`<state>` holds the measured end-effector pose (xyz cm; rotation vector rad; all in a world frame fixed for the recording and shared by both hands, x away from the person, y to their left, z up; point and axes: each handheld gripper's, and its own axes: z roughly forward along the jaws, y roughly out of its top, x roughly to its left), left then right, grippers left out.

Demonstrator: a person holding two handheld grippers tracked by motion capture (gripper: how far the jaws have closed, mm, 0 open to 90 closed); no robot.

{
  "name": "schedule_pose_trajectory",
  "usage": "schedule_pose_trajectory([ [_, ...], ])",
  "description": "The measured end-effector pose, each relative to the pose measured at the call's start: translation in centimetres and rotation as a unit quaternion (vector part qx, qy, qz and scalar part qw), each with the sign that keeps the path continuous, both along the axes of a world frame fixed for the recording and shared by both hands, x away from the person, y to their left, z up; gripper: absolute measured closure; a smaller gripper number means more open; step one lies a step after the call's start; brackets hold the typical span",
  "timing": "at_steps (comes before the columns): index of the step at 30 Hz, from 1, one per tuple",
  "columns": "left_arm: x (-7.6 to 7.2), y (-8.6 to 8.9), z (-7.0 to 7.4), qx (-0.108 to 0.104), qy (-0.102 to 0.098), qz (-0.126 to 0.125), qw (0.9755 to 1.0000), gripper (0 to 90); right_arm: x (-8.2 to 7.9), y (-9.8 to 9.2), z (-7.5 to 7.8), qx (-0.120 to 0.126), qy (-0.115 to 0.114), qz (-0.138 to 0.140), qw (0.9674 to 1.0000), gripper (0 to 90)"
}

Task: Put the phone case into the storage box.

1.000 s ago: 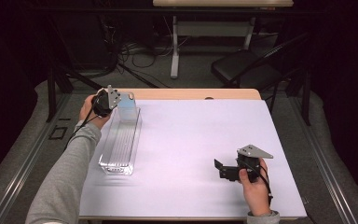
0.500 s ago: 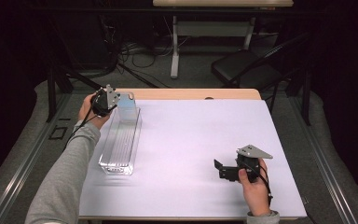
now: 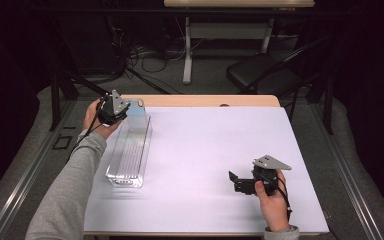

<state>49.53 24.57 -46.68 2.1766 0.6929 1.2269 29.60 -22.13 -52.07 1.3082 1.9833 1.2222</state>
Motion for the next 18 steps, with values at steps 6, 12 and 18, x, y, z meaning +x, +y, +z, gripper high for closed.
schedule_pose_trajectory([
  [6, -0.3, 0.2, 0.4, -0.025, 0.015, 0.002, 0.9996, 51.0, 0.0, 0.0, 0.0, 0.001, 0.0, 0.002, 1.0, 0.0],
  [12, -0.6, 0.6, 1.0, -0.053, 0.027, 0.015, 0.9981, 51.6, 0.0, 0.0, 0.0, 0.001, 0.0, 0.003, 1.0, 0.0],
  [18, -1.0, 1.3, 1.6, -0.082, 0.048, 0.026, 0.9952, 49.3, 0.0, 0.1, 0.0, 0.001, 0.001, 0.003, 1.0, 0.0],
])
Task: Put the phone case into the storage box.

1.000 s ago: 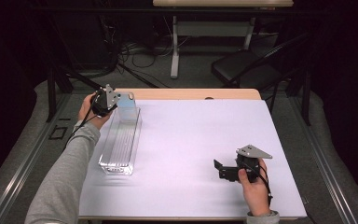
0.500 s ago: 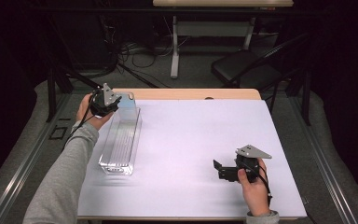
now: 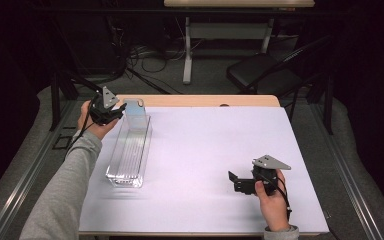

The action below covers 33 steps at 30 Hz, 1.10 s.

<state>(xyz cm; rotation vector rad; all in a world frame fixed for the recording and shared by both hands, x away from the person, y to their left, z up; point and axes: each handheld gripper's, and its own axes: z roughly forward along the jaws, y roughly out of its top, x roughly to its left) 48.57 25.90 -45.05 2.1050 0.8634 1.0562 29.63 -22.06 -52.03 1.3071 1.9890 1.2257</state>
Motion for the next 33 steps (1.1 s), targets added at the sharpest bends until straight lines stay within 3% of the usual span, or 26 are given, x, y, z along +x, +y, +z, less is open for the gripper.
schedule_pose_trajectory([
  [3, -0.3, 0.3, 0.4, -0.018, 0.015, 0.004, 0.9997, 49.2, 0.0, 0.0, 0.0, -0.002, -0.001, 0.001, 1.0, 0.0],
  [9, -1.0, 0.6, 1.1, -0.028, 0.039, 0.0, 0.9989, 49.2, 0.0, 0.1, 0.0, 0.001, 0.006, 0.005, 1.0, 0.0],
  [14, -1.6, 0.4, 1.5, -0.037, 0.044, -0.007, 0.9983, 47.6, 0.2, 0.3, 0.0, 0.0, 0.007, 0.011, 0.9999, 0.0],
  [22, -3.0, 0.0, 2.3, -0.065, 0.062, -0.017, 0.9958, 33.9, 0.5, 0.5, -0.1, -0.003, 0.008, 0.011, 0.9999, 0.0],
  [25, -3.7, 0.0, 2.5, -0.09, 0.07, -0.027, 0.9931, 32.6, 0.5, 0.5, -0.2, -0.007, 0.007, 0.012, 0.9999, 0.0],
  [30, -4.6, 0.3, 3.0, -0.139, 0.087, -0.05, 0.9851, 31.3, 0.2, 0.5, -0.1, -0.008, 0.004, 0.01, 0.9999, 0.0],
  [33, -5.2, 0.4, 3.3, -0.157, 0.097, -0.063, 0.9809, 29.1, 0.1, 0.5, 0.0, -0.009, 0.004, 0.009, 0.9999, 0.0],
])
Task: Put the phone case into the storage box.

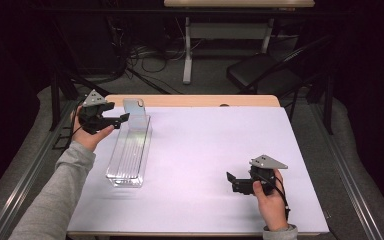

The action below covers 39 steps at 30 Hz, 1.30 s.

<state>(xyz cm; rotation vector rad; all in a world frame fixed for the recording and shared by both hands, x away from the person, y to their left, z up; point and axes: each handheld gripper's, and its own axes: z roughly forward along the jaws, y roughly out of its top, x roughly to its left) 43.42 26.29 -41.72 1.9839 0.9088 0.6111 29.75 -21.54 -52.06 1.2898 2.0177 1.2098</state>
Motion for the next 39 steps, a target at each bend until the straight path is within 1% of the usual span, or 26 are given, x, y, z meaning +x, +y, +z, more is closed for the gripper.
schedule_pose_trajectory([
  [2, -0.4, 0.1, 0.2, -0.008, -0.001, -0.006, 1.0, 29.1, 0.0, 0.0, 0.0, -0.001, -0.001, 0.0, 1.0, 0.0],
  [3, -0.6, 0.2, 0.2, -0.015, 0.002, -0.01, 0.9998, 29.1, 0.0, 0.1, 0.0, 0.0, 0.0, 0.0, 1.0, 0.0],
  [5, -0.9, 0.4, 0.2, -0.018, 0.01, -0.014, 0.9997, 28.4, 0.0, 0.1, 0.0, -0.001, 0.0, 0.001, 1.0, 0.0],
  [7, -1.2, 0.7, 0.2, -0.021, 0.02, -0.008, 0.9995, 27.9, 0.0, 0.1, 0.0, -0.001, 0.0, 0.001, 1.0, 0.0],
  [8, -1.3, 0.8, 0.1, -0.026, 0.02, -0.006, 0.9994, 27.4, 0.0, 0.1, 0.0, -0.001, 0.0, 0.001, 1.0, 0.0],
  [9, -1.5, 1.0, 0.1, -0.025, 0.022, -0.009, 0.9994, 27.0, 0.0, 0.1, 0.0, -0.001, 0.0, 0.001, 1.0, 0.0],
  [10, -1.7, 1.1, 0.0, -0.024, 0.025, -0.01, 0.9993, 23.8, 0.0, 0.1, 0.0, -0.001, 0.0, 0.001, 1.0, 0.0],
  [11, -1.8, 1.3, -0.1, -0.028, 0.026, -0.011, 0.9992, 20.9, 0.0, 0.1, 0.0, -0.002, 0.0, 0.001, 1.0, 0.0],
  [12, -2.1, 1.4, -0.2, -0.032, 0.027, -0.014, 0.999, 20.8, 0.0, 0.1, 0.0, -0.002, -0.001, 0.001, 1.0, 0.0],
  [14, -2.5, 1.5, -0.4, -0.038, 0.03, -0.024, 0.9985, 19.6, -0.1, 0.0, 0.1, -0.001, -0.001, 0.0, 1.0, 0.0],
  [15, -2.8, 1.6, -0.5, -0.042, 0.029, -0.03, 0.9982, 17.5, -0.1, 0.0, 0.1, -0.004, -0.004, 0.001, 1.0, 0.0],
  [16, -3.1, 1.6, -0.6, -0.047, 0.026, -0.035, 0.998, 16.0, -0.1, 0.0, 0.1, -0.001, -0.005, -0.001, 1.0, 0.0],
  [17, -3.6, 1.6, -0.7, -0.05, 0.024, -0.044, 0.9975, 16.0, -0.1, 0.0, 0.1, 0.0, -0.005, -0.003, 1.0, 0.0],
  [20, -4.8, 1.3, -1.1, -0.053, 0.02, -0.057, 0.9968, 15.5, -0.2, -0.1, 0.3, 0.0, -0.01, -0.004, 0.9999, 0.0],
  [22, -5.5, 1.1, -1.3, -0.061, 0.022, -0.069, 0.9955, 14.9, -0.3, -0.1, 0.3, 0.003, -0.007, -0.006, 1.0, 0.0],
  [24, -6.2, 0.9, -1.5, -0.07, 0.024, -0.08, 0.9941, 14.1, -0.3, 0.0, 0.3, -0.001, -0.01, -0.006, 0.9999, 0.0],
  [25, -6.6, 0.7, -1.6, -0.071, 0.022, -0.085, 0.9936, 13.9, -0.4, 0.0, 0.4, -0.001, -0.008, -0.007, 0.9999, 0.0],
  [27, -7.3, 0.3, -1.7, -0.069, 0.018, -0.087, 0.9936, 10.9, -0.5, 0.0, 0.4, 0.001, -0.009, -0.006, 0.9999, 0.0],
  [28, -7.7, 0.2, -1.8, -0.069, 0.018, -0.091, 0.9933, 9.7, -0.6, 0.0, 0.5, 0.001, -0.011, -0.006, 0.9999, 0.0],
  [29, -8.0, 0.0, -1.9, -0.072, 0.02, -0.098, 0.9924, 9.2, -0.7, 0.0, 0.5, 0.0, -0.014, -0.007, 0.9999, 0.0],
  [30, -8.3, -0.2, -2.1, -0.075, 0.022, -0.104, 0.9915, 8.4, -0.8, -0.1, 0.6, 0.0, -0.012, -0.006, 0.9999, 0.0],
  [31, -8.5, -0.4, -2.2, -0.076, 0.026, -0.108, 0.9909, 7.7, -0.8, -0.1, 0.7, 0.001, -0.014, -0.007, 0.9999, 0.0],
  [34, -9.2, -1.0, -2.7, -0.067, 0.023, -0.108, 0.9916, 7.3, -1.1, -0.1, 0.8, 0.0, -0.015, -0.007, 0.9999, 0.0],
  [36, -9.6, -1.2, -3.1, -0.069, 0.022, -0.108, 0.9915, 7.0, -1.4, -0.2, 0.8, 0.0, -0.013, -0.008, 0.9999, 0.0],
  [37, -9.8, -1.2, -3.2, -0.07, 0.024, -0.112, 0.991, 6.5, -1.4, -0.2, 0.8, -0.002, -0.017, -0.007, 0.9998, 0.0],
  [39, -10.1, -1.3, -3.5, -0.076, 0.023, -0.111, 0.9907, 5.3, -1.6, -0.3, 0.8, -0.004, -0.015, -0.007, 0.9999, 0.0],
])
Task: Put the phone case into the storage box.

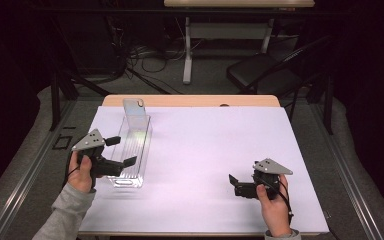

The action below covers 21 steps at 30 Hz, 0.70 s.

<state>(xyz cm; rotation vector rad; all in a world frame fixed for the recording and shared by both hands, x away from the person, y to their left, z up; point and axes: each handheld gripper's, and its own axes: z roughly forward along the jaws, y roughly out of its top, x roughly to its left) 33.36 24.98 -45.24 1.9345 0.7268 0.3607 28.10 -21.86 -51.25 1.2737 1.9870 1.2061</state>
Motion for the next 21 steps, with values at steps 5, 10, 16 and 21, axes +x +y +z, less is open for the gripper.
schedule_pose_trajectory([
  [5, -0.7, 0.1, -0.5, -0.012, -0.002, -0.005, 0.9999, 0.6, -0.4, -0.2, 0.0, 0.0, 0.0, -0.001, 1.0, 0.0],
  [10, -1.4, 0.3, -0.8, -0.023, -0.007, -0.007, 0.9997, 0.6, -0.8, -0.4, -0.2, -0.002, -0.004, -0.003, 1.0, 0.0],
  [16, -1.9, 0.7, -1.5, -0.027, -0.006, -0.002, 0.9996, 0.5, -1.0, -0.6, -0.2, 0.0, -0.009, -0.002, 1.0, 0.0],
  [21, -2.0, 1.5, -2.2, -0.031, -0.001, 0.007, 0.9995, 0.5, -1.0, -0.6, -0.3, 0.0, -0.009, -0.001, 1.0, 0.0],
])
